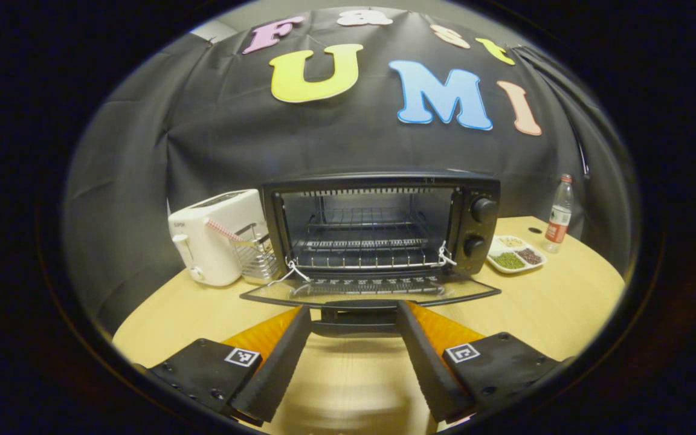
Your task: Open the electric oven with the left hand, put the food in, and close the electric oven.
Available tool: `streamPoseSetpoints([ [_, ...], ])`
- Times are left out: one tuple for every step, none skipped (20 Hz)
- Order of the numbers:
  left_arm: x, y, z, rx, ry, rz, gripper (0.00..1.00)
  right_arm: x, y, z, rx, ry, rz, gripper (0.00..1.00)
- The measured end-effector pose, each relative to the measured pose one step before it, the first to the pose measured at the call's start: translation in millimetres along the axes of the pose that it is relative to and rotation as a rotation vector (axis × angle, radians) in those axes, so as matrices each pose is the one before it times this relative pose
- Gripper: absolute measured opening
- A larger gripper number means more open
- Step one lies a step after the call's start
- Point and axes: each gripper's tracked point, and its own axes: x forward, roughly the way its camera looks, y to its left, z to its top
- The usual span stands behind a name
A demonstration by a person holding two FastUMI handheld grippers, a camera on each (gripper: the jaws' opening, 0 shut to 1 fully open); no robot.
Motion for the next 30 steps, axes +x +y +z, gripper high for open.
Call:
streamPoseSetpoints([
  [0.94, -0.42, -6.35, 0.00087, 0.02162, -0.00083, 0.95, -0.46, 0.55, -1.63, 0.00198, 0.00124, 0.00084, 0.99],
  [0.54, 0.46, -8.48, 0.00003, 0.02404, 0.0036, 0.91, -1.16, -0.29, -0.29, 0.00182, 0.00112, 0.00009, 0.99],
  [0.17, 0.45, -6.86, -0.00298, 0.02547, 0.00283, 1.0, -1.33, 0.36, -0.34, 0.00423, -0.00049, 0.00078, 0.99],
  [-1.62, -0.5, -5.0, -0.00947, 0.01597, -0.0016, 0.96, -0.1, -0.57, -0.11, 0.00629, 0.00092, 0.00007, 0.99],
  [-3.78, -0.17, -1.5, -0.00949, 0.00688, -0.00427, 1.0, -0.13, -0.37, -2.25, 0.0074, 0.00433, 0.00052, 0.99],
  [-6.5, 0.14, 0.97, -0.00492, -0.00523, -0.00348, 0.96, -0.36, -0.23, -1.07, 0.01046, 0.00333, 0.00236, 0.99],
  [-7.21, 0.47, 4.95, 0.00325, -0.01696, -0.00213, 1.0, -0.4, 0.09, -2.03, 0.0137, 0.00412, 0.0028, 0.99],
  [-8.61, 2.8, 7.88, 0.00935, -0.02013, 0.00334, 1.0, 0.73, -0.13, -2.18, 0.01109, 0.00879, 0.003, 0.99],
  [-8.65, 2.93, 9.39, 0.00968, -0.0214, 0.00314, 0.98, 1.6, -0.19, -5.96, 0.00673, 0.0194, 0.00555, 0.99],
  [-10.74, 3.01, 11.88, 0.00871, -0.02691, 0.00547, 0.96, 1.95, 2.59, -5.34, 0.00704, 0.02233, 0.01321, 0.99],
  [-10.39, 2.8, 11.18, 0.00632, -0.02753, 0.00683, 0.96, 1.15, 1.27, -5.51, 0.0071, 0.02089, 0.01126, 0.98],
  [-10.09, 4.31, 12.27, 0.00409, -0.02184, 0.01231, 0.96, 0.71, 2.14, -3.4, 0.00817, 0.01657, 0.01388, 0.99],
  [-12.97, 3.8, 14.34, -0.00191, -0.03281, 0.00528, 0.96, 1.25, 2.32, -4.25, 0.0092, 0.01415, 0.01506, 0.99],
  [-9.61, 2.13, 18.06, -0.00617, -0.036, 0.00744, 0.93, 0.29, 3.14, -3.95, 0.00929, 0.01497, 0.0183, 0.99],
  [-9.85, 1.61, 17.76, -0.00693, -0.03879, 0.00437, 0.91, 0.57, 3.32, -5.14, 0.00897, 0.01313, 0.02161, 0.99],
  [-9.33, 2.12, 17.06, -0.00544, -0.03243, 0.00864, 0.95, 0.79, 3.02, -6.1, 0.00652, 0.02206, 0.01743, 0.99],
  [-9.57, 4.16, 16.48, -0.00585, -0.03191, 0.00655, 1.0, 2.47, 2.85, -6.74, 0.00412, 0.02598, 0.01795, 0.99],
  [-8.47, 2.21, 15.29, -0.00591, -0.02673, 0.00839, 1.0, 1.66, 3.23, -7.31, 0.00417, 0.02745, 0.01874, 0.99],
  [-7.28, 3.02, 13.14, -0.00887, -0.0265, 0.00555, 1.0, 1.11, 3.63, -6.25, 0.0068, 0.02569, 0.02034, 0.99],
  [-5.88, 2.22, 14.07, -0.00535, -0.02553, 0.00614, 1.0, 2.38, 3.61, -8.0, 0.00771, 0.03063, 0.02281, 0.99],
  [-6.89, 3.95, 13.99, -0.00308, -0.02859, 0.00748, 0.95, 2.68, 5.03, -10.33, 0.0038, 0.041, 0.02196, 0.99],
  [-5.56, 2.76, 13.73, -0.00108, -0.02561, 0.00691, 1.0, 2.19, 4.25, -9.68, 0.00499, 0.04072, 0.02568, 0.99],
  [-5.41, 3.29, 10.03, -0.00061, -0.02369, 0.00699, 1.0, 1.84, 2.89, -7.96, 0.00635, 0.0361, 0.01843, 0.99],
  [-5.65, 2.21, 11.15, 0.00221, -0.02015, 0.00227, 1.0, 2.2, 2.62, -8.21, 0.00943, 0.03303, 0.01926, 0.99],
  [-5.24, 1.8, 9.3, 0.00718, -0.01926, 0.00095, 1.0, 2.18, 3.52, -7.35, 0.01422, 0.0305, 0.02469, 0.99],
  [-4.67, 4.85, 6.49, 0.0116, -0.01458, 0.00709, 0.95, 3.66, 4.7, -8.0, 0.01848, 0.03582, 0.0286, 0.99],
  [-3.23, 4.78, 5.97, 0.01086, -0.01362, 0.01046, 0.98, 1.63, 4.25, -11.5, 0.02076, 0.04172, 0.02819, 0.99],
  [-3.23, 4.1, 4.8, 0.00984, -0.01297, 0.00897, 1.0, 3.3, 3.56, -9.49, 0.02233, 0.04508, 0.02459, 0.99],
  [-3.46, 4.26, 4.41, 0.00705, -0.01004, 0.01029, 1.0, 4.61, 3.38, -7.07, 0.0252, 0.03447, 0.0187, 0.99],
  [-3.57, 3.96, 0.92, 0.00237, -0.00699, 0.00711, 1.0, 2.6, 3.05, -5.89, 0.0229, 0.03538, 0.01849, 0.99],
])
